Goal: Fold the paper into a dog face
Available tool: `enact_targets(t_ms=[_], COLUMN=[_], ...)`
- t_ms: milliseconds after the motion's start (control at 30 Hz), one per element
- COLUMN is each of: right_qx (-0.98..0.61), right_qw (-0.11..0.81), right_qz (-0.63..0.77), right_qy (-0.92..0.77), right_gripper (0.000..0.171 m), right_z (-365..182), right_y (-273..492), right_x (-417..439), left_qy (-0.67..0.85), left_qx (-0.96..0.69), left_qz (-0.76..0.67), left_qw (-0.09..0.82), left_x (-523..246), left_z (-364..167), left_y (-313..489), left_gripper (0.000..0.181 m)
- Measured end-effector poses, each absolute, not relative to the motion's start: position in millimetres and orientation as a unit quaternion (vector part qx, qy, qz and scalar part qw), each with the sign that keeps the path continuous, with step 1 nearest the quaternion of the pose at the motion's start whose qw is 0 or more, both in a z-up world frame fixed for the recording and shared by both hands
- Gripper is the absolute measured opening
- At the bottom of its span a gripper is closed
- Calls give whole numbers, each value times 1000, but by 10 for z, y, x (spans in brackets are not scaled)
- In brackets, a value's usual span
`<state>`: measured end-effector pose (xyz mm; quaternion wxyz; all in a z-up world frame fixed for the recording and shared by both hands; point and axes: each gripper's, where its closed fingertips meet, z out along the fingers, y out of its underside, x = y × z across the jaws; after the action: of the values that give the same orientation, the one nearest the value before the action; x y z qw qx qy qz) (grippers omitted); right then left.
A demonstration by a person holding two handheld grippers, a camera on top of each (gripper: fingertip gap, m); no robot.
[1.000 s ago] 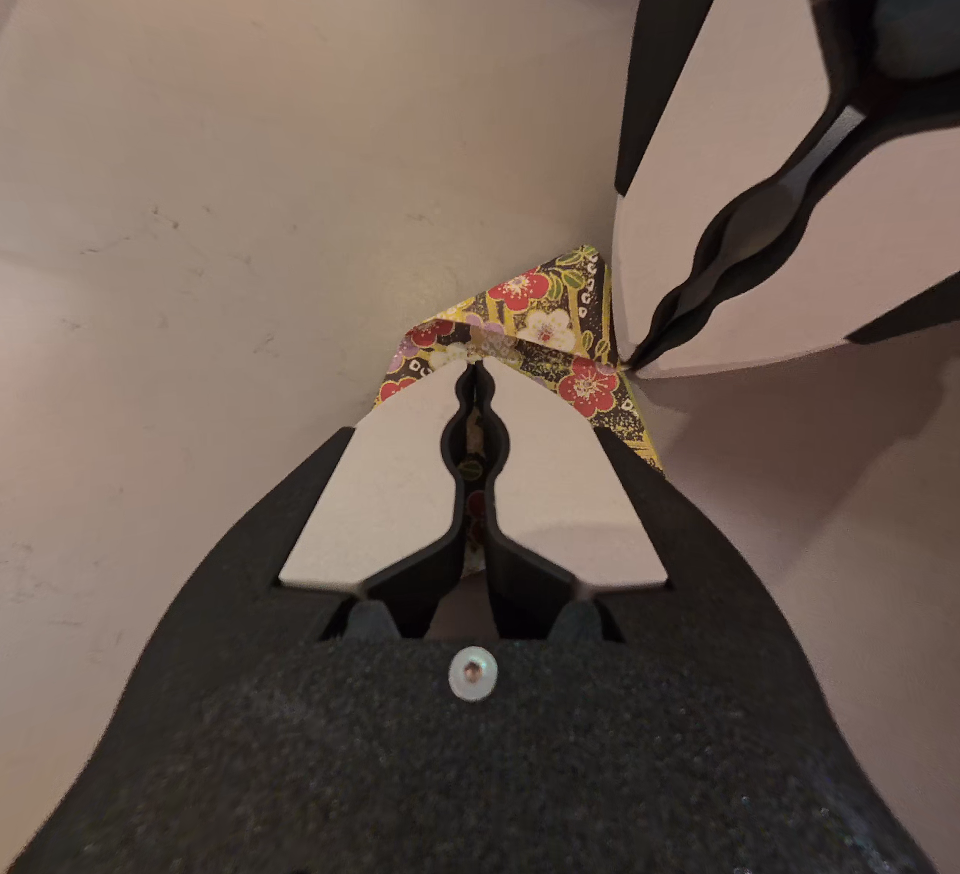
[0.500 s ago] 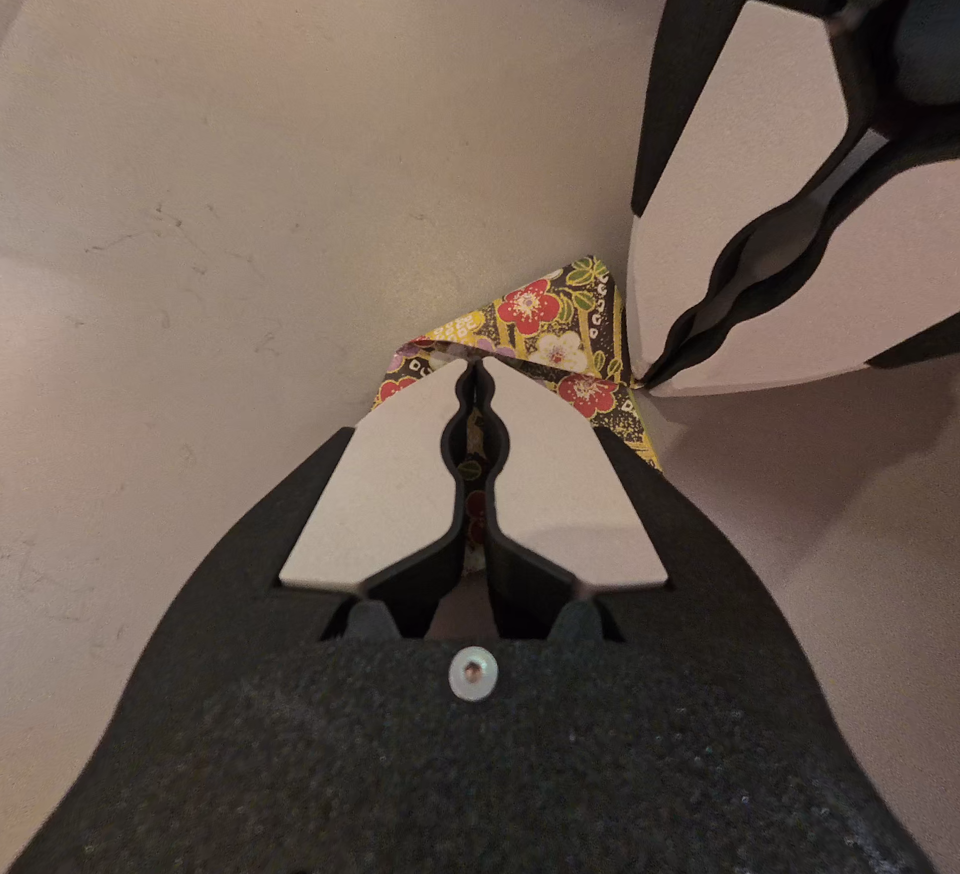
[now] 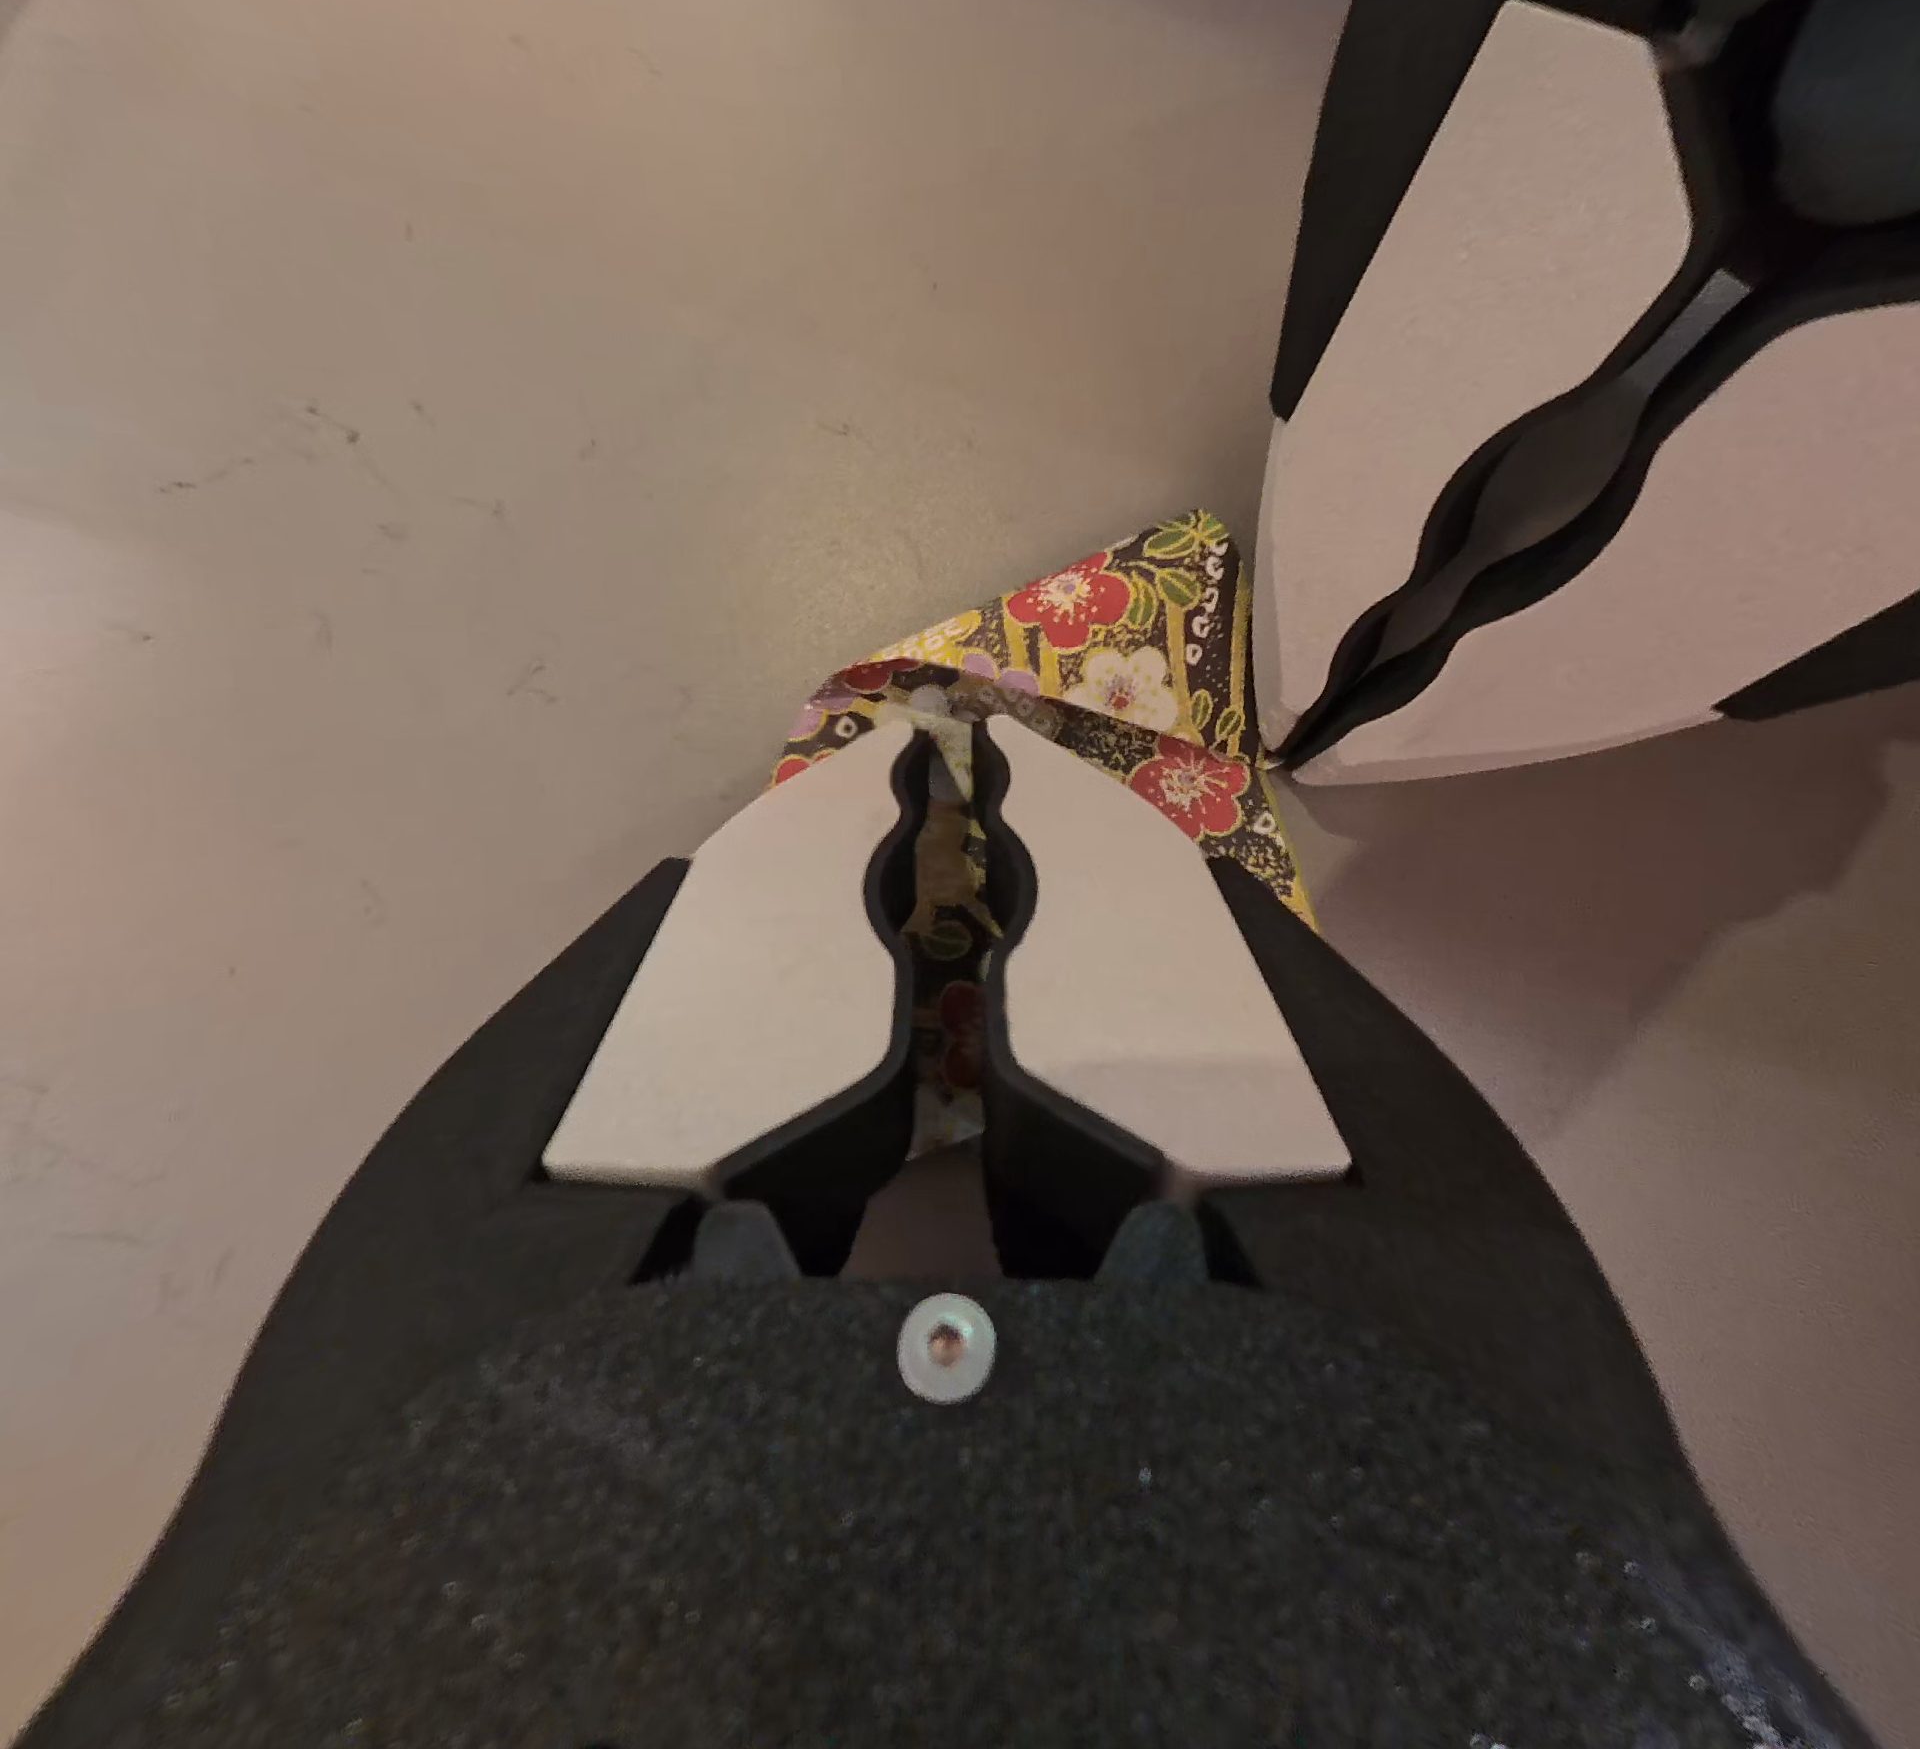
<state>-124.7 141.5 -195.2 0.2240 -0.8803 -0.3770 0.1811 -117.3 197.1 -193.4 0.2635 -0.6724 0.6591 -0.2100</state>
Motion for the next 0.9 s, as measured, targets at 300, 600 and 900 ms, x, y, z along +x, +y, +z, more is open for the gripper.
enact_targets(t_ms=[300,600,900], right_qx=[-881,-878,-884], right_qw=[225,216,228], right_qz=[184,182,178], right_qy=[-373,-386,-368], right_gripper=[0,0,0], right_z=[-1950,-1948,-1950], right_y=[1417,1384,1397], right_x=[-1246,-1338,-1317], left_qy=[653,646,623], left_qx=[-677,-683,-700], left_qz=[-210,-197,-197], left_qw=[265,276,289], left_x=[-1182,-1162,-1131], left_z=[-1924,-1942,-1942], left_y=[2006,2038,2050], left_gripper=[7,0,0])
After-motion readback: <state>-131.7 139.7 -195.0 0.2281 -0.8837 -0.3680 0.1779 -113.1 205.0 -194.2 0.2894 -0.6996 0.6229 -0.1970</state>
